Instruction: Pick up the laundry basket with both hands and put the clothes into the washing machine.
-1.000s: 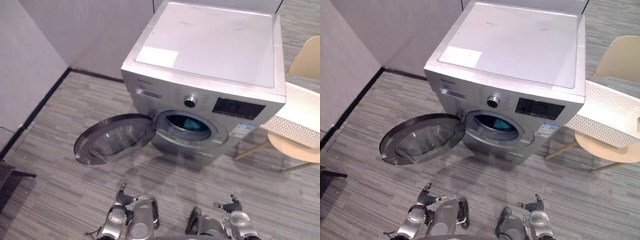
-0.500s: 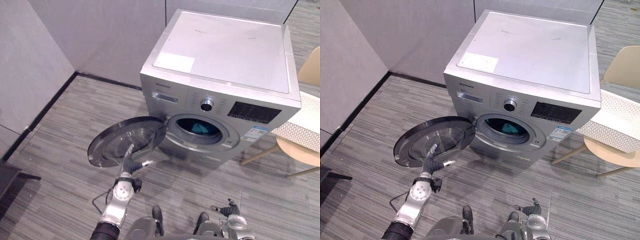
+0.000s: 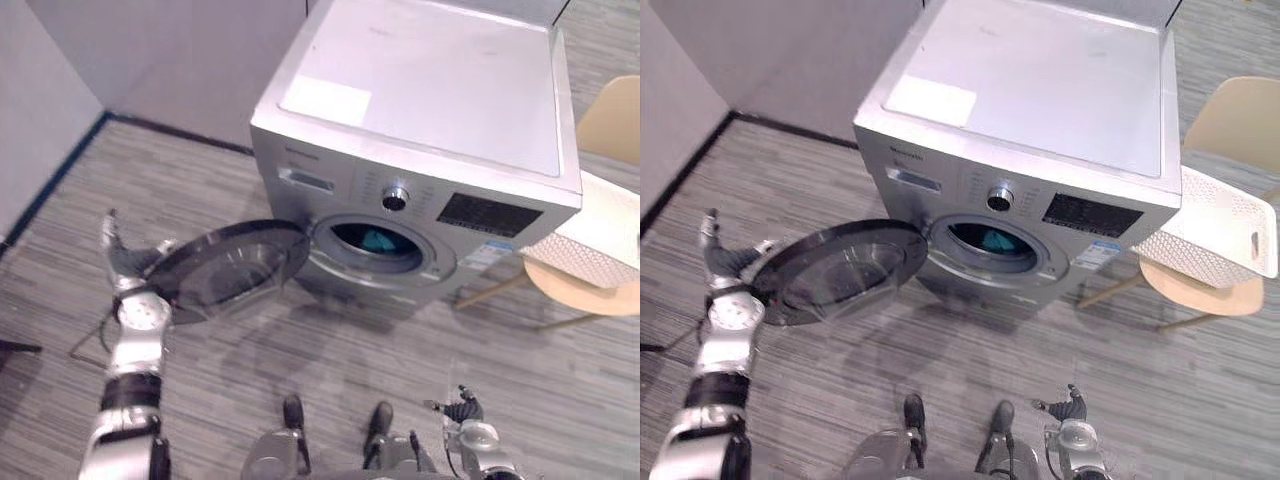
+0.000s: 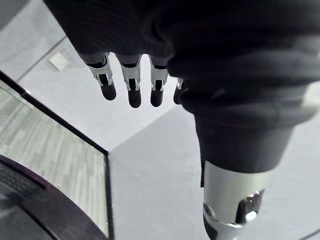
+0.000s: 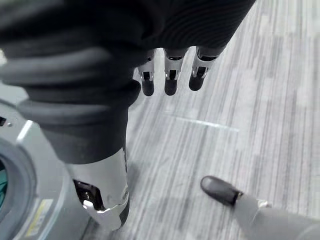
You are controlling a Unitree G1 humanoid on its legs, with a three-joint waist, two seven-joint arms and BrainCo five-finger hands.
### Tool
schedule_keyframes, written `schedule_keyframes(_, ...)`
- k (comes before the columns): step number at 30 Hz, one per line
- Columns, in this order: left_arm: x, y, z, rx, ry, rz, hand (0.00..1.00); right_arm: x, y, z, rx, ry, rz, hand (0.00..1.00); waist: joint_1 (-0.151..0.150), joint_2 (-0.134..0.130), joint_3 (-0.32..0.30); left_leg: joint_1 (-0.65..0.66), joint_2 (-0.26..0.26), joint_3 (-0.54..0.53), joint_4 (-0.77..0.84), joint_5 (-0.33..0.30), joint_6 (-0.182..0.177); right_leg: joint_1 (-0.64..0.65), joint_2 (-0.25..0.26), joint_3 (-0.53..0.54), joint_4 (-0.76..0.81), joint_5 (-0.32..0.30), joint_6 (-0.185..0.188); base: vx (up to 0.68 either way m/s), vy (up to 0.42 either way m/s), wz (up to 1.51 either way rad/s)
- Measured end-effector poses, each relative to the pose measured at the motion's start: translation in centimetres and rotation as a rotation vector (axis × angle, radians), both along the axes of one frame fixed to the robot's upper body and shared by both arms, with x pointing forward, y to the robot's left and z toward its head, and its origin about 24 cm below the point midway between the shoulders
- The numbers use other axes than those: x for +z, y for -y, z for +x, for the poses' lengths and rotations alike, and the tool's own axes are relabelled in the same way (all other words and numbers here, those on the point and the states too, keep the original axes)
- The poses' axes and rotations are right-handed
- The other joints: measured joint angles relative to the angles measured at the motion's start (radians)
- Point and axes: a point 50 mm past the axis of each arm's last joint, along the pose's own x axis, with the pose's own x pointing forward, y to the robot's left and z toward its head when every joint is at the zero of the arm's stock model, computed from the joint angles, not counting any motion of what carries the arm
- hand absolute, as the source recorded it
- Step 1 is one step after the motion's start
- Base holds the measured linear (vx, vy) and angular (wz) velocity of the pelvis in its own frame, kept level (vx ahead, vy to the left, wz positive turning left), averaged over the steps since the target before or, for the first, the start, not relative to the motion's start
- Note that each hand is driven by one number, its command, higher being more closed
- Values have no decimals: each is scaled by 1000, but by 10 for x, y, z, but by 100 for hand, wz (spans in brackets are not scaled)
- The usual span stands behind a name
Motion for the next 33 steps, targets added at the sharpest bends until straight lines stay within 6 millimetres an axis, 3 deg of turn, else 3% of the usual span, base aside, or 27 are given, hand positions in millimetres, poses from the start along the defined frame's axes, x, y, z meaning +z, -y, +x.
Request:
schedule_keyframes(3, 17, -10, 11, 23, -4, -3, 0, 0, -2, -2, -36, 22, 29, 0, 1, -21, 25, -65, 18, 5, 39, -2, -1, -52, 10, 23, 1, 29, -11, -120, 12, -8)
schedule_keyframes(10, 41, -4, 31, -20, 26, -39, 0, 13, -24, 13, -12, 161, 92, 0, 34, -22, 56, -197, 123, 24, 199, -75, -16, -125, 76, 48, 0, 95, -31, -88, -26, -23)
schedule_keyframes(11, 39, -2, 32, -38, 17, -52, 0, 15, -28, 17, 7, 177, 105, 0, 50, -23, 65, -201, 137, 25, 207, -77, -18, -128, 89, 50, 0, 95, -31, -32, -78, -13)
schedule_keyframes(15, 25, -2, 28, -30, -9, -64, 0, 15, -29, 18, 18, 178, 111, 0, 62, -21, 66, -208, 169, 22, 217, -75, -32, -130, 117, 52, -1, 95, -30, 1, -81, -8)
schedule_keyframes(20, -27, 8, 9, -41, -89, -120, 0, 13, -27, 15, 11, 158, 107, 0, 78, -15, 65, -167, 154, 25, 202, -58, -55, -93, 107, 64, -10, 58, -26, 17, -6, 3)
schedule_keyframes(22, -73, 34, -12, -95, -177, -168, 0, 8, -25, 10, 25, 115, 91, 0, 79, 6, 57, -123, 121, 13, 160, -46, -64, -64, 82, 57, -3, 26, -18, 27, 50, 28)
schedule_keyframes(23, -85, 43, -18, -117, -209, -179, 0, 7, -24, 10, 31, 108, 85, 0, 77, 14, 53, -113, 110, 8, 145, -41, -63, -60, 74, 50, 2, 18, -13, 26, 67, 32)
schedule_keyframes(25, -142, 80, -52, -209, -395, -267, 0, 6, -21, 8, 46, 82, 67, 0, 76, 39, 33, -72, 74, -7, 79, -8, -57, -46, 49, 36, 13, 0, 3, 54, 86, 32)
schedule_keyframes(27, -174, 112, -82, -295, -509, -339, 0, 5, -22, 8, 65, 73, 57, 0, 74, 48, 14, -42, 53, -21, 35, 11, -48, -25, 36, 21, 13, -5, 8, 88, 95, 34)
schedule_keyframes(29, -190, 151, -105, -450, -587, -383, 0, 6, -24, 10, 90, 68, 47, 0, 73, 50, 5, 16, 29, -39, -9, 29, -36, 26, 20, -4, 14, -18, 19, 124, 105, 43)
schedule_keyframes(32, -190, 183, -112, -613, -608, -395, 0, 6, -24, 11, 107, 65, 33, 0, 61, 64, -32, 44, 6, -59, -36, 42, -20, 52, 6, -25, 22, -31, 35, 92, 74, 30)
schedule_keyframes(33, -187, 198, -112, -700, -605, -389, 0, 7, -22, 12, 113, 65, 25, 0, 53, 81, -46, 68, -5, -60, -52, 45, -16, 70, -4, -30, 23, -34, 39, 100, 79, 11)
